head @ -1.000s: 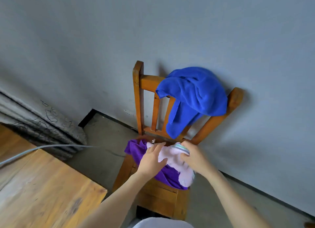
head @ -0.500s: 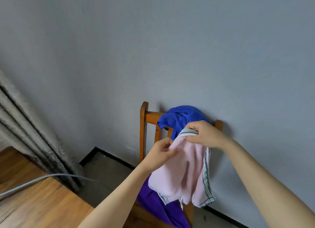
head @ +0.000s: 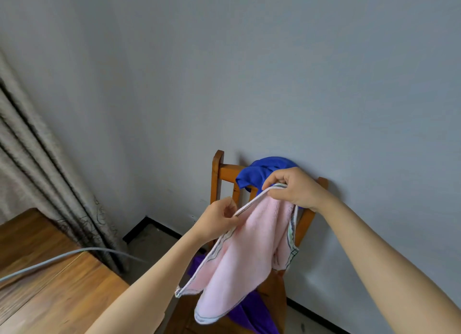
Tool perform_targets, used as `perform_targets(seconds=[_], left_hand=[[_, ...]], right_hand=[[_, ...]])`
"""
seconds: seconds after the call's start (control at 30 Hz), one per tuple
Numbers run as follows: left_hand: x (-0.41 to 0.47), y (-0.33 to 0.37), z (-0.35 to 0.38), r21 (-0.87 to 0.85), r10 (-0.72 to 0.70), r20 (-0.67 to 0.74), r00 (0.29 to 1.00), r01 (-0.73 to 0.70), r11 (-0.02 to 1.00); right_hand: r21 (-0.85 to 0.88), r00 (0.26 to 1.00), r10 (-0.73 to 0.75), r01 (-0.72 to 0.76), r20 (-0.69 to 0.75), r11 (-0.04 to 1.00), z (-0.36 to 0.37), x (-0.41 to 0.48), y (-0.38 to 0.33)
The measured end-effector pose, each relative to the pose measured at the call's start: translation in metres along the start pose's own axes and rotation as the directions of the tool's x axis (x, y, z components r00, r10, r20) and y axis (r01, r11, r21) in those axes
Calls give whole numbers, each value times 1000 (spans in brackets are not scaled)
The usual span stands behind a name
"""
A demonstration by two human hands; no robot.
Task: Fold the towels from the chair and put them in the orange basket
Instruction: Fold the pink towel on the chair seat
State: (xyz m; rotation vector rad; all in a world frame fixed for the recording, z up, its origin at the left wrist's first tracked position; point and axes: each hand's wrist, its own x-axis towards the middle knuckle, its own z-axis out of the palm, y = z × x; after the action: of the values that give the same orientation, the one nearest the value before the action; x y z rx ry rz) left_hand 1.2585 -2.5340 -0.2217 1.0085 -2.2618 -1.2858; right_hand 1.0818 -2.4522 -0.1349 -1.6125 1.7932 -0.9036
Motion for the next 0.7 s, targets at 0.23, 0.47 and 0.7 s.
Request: perform_targets(seconds=[0.23, 0.47, 0.7], left_hand=[[-12, -63, 16, 79, -216, -108, 970, 225, 971], [-29, -120, 16, 118, -345, -63, 937, 350, 929], [-44, -142, -6, -61, -357, -167, 919, 352, 934]], right_hand=[[132, 978, 21, 7, -208, 991, -1, 3, 8], [288, 916, 103, 14, -387, 958, -8, 4, 24], [363, 797, 305, -117, -521, 925, -5, 5, 68]])
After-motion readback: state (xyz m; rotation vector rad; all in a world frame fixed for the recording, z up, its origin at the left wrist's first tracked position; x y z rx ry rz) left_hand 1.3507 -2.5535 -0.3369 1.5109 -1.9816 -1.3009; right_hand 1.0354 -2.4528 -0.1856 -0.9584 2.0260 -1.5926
